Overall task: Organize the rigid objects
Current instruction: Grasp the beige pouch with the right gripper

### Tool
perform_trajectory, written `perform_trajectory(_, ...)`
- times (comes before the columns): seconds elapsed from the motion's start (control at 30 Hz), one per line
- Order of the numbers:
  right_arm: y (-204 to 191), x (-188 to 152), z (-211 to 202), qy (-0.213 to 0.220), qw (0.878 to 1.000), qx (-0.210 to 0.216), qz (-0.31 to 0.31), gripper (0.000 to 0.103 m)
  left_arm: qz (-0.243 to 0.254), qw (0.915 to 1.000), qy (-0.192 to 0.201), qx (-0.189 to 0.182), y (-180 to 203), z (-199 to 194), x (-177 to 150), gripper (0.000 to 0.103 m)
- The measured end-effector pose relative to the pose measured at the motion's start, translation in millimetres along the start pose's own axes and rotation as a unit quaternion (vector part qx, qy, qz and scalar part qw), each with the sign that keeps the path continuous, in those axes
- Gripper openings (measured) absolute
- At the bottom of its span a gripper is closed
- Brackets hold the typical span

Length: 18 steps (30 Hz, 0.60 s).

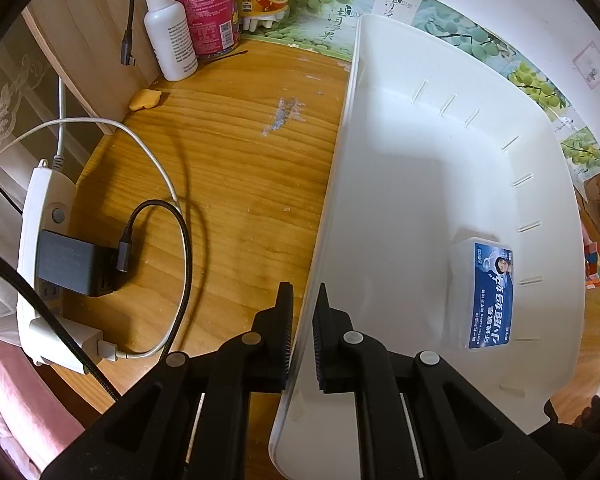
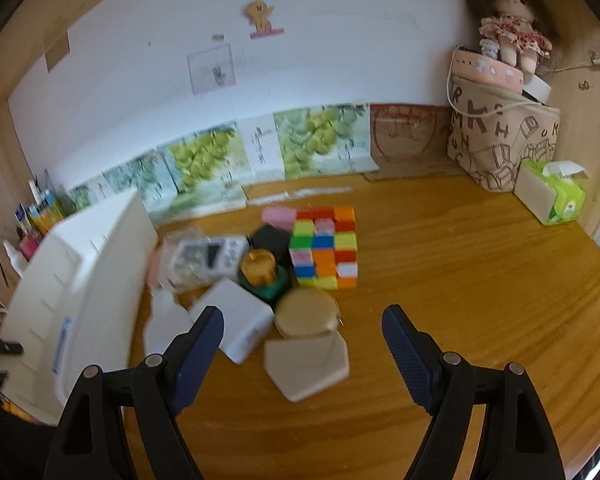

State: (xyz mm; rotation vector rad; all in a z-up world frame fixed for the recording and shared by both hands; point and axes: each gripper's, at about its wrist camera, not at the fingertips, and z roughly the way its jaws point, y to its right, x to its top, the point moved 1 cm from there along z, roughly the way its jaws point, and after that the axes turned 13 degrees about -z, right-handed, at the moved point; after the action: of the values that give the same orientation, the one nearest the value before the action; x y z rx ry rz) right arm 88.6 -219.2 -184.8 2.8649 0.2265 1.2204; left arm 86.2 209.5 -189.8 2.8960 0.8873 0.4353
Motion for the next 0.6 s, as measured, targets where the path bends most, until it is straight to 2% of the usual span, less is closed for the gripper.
perform_trajectory(0.37, -8, -25, 29, -0.050, 0.998, -0.011, -0.029, 0.082, -0.002, 1.0000, -0.001, 0.002, 0, 1, 0, 0.011)
perform_trajectory(0.6, -4, -35, 44, -0.074, 0.997, -0.010, -0.026, 0.082, -0.004, 1.0000, -0.001, 0.006, 0, 1, 1, 0.012)
